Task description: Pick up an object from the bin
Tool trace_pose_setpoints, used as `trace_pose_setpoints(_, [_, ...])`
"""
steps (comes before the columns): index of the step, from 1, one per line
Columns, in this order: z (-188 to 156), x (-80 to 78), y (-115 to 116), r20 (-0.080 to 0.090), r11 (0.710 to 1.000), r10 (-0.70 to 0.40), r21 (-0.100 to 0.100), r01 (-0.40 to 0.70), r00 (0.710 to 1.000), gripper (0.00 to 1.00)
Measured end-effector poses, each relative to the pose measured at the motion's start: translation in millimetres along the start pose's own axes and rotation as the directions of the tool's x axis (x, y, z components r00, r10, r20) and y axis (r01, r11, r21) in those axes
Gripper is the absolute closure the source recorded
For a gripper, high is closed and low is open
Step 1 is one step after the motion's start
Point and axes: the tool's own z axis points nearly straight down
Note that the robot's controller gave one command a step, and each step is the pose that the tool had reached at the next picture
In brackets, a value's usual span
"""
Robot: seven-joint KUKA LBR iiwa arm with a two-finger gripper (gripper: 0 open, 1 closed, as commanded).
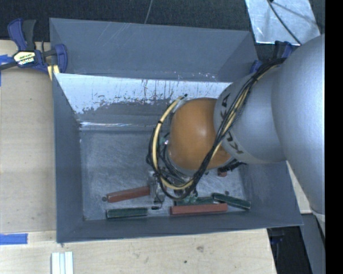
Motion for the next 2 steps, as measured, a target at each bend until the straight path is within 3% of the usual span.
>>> trace_pose_setpoints(1, [-60.7,-20.8,-2.2,-0.003,0.999,0.037,0.003,-0.037,0.999,1.0])
trace_pose_setpoints(2, [-45.2,6.3,-1.5,0.0,0.999,-0.044,0.002,0.044,0.999,0.0])
